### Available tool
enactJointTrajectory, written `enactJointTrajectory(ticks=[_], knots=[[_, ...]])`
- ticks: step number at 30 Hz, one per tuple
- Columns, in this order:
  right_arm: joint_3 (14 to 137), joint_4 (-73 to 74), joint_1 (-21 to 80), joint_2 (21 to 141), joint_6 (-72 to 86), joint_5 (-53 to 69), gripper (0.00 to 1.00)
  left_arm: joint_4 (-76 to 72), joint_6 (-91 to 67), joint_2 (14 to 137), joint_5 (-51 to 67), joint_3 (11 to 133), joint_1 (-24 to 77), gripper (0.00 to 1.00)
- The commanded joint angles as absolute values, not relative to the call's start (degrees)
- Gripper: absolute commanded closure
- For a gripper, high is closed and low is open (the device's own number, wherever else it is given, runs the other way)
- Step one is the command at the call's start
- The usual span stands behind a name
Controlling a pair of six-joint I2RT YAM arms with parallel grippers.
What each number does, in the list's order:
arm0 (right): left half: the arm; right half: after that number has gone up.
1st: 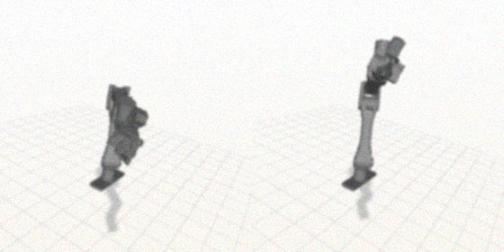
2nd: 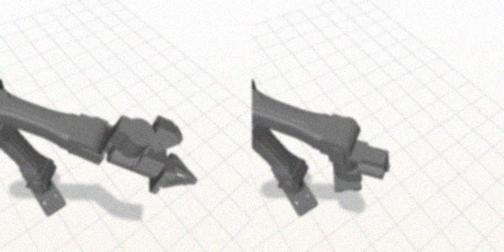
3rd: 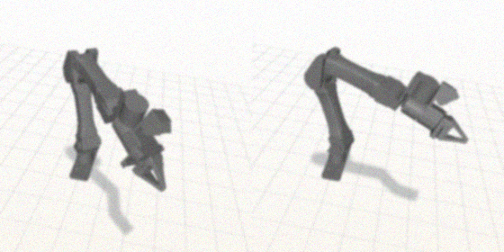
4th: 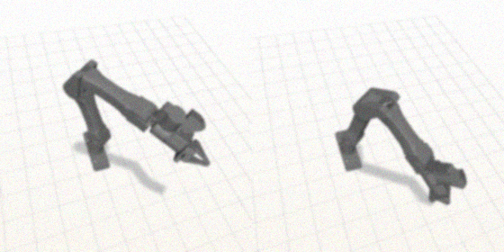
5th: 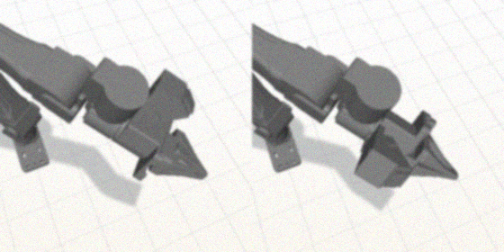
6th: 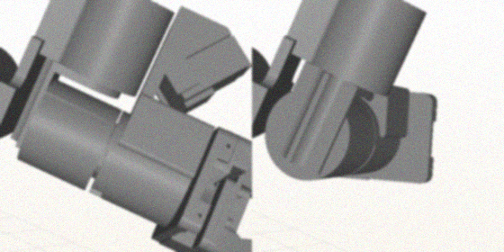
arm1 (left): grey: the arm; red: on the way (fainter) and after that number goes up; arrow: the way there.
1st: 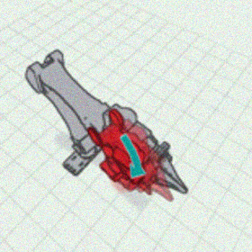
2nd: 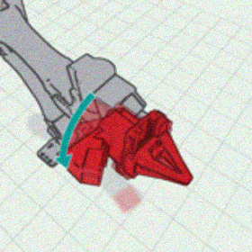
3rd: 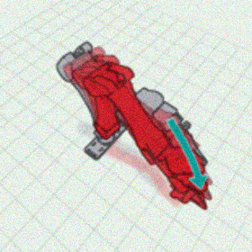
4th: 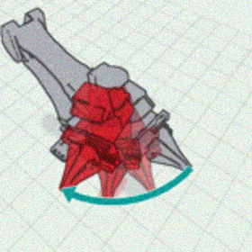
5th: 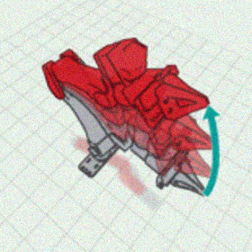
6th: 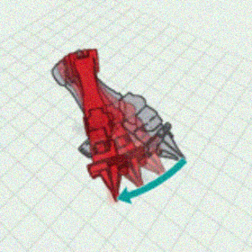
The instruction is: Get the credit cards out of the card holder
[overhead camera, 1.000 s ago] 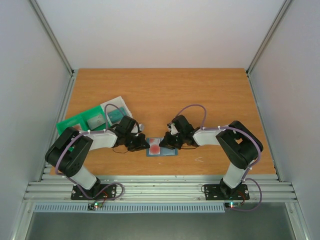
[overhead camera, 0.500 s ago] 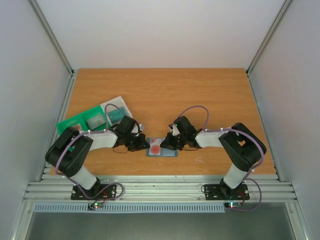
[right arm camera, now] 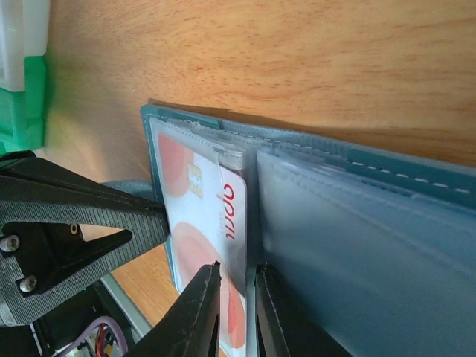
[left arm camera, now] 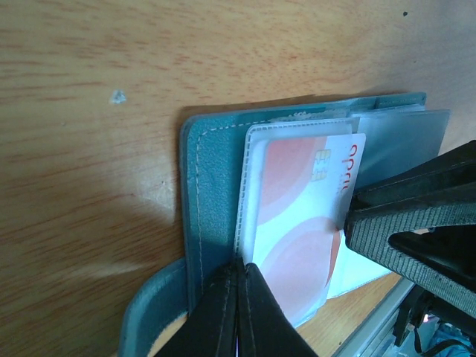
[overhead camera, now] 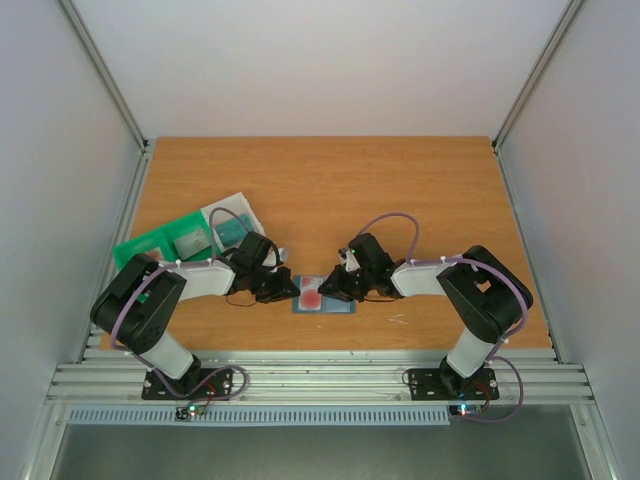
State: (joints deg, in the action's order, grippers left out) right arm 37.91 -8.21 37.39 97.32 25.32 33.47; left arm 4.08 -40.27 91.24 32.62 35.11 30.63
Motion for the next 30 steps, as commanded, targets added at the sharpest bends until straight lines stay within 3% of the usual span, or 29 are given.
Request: enactJointTrajectory(ticks=[1,14,20,30], knots=[[37.9,-8.0,37.1,97.5,25.7,32.2,0.85,5.0,-40.8,93.8,28.5,33.7,31.1,0.97],[38.5,-9.3,37.2,99.3,26.4,32.8,0.87,3.9,-42.4,92.6,29.1,32.6,31.1,0.97],[38.1,-10.0,37.2,99.2,26.0,33.1,0.99,3.9,-42.9,92.3,28.7,32.2,31.1,0.97],[38.0,-4.0,36.2,94.3,23.3,30.0,0.99,4.9,-43.2,92.1,28.3,31.8,31.1,0.94]])
